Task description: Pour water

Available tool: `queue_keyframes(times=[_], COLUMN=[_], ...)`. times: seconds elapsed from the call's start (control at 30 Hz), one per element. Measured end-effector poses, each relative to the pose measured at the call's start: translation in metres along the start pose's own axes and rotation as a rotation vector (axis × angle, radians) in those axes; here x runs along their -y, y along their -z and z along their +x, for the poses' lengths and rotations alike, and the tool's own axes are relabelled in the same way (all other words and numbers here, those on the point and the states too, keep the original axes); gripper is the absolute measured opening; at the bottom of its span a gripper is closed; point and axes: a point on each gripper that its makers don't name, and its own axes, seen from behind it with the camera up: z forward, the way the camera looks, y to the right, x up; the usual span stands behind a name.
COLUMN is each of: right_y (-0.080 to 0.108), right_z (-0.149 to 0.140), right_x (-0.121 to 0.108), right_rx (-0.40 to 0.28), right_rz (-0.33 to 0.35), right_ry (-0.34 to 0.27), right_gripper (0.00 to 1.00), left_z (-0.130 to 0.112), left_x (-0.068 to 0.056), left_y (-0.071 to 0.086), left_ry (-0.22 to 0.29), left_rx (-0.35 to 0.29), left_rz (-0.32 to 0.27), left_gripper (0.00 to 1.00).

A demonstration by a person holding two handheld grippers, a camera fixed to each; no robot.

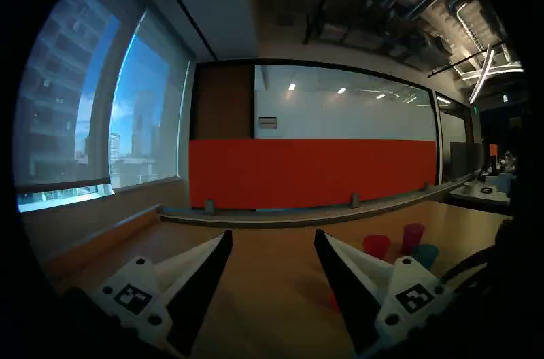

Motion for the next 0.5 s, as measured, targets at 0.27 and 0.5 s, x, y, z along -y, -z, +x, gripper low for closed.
queue_keyframes(times=[0.27,0.5], right_y=[0.0,-0.003], right_z=[-0.006,-0.009], right_x=[0.009,0.006], right_rx=[0.031,0.05], right_rz=[0.0,-0.023], right_ry=[-0.019,0.003], right_gripper=[1.0,1.0], left_z=[-0.004,-0.013], left_x=[0.018,0.022], left_y=[-0.001,0.001], left_ry=[0.017,0.051], left_rx=[-0.028,-0.046], left_rz=[0.068,0.089], left_gripper=[0.89,0.89])
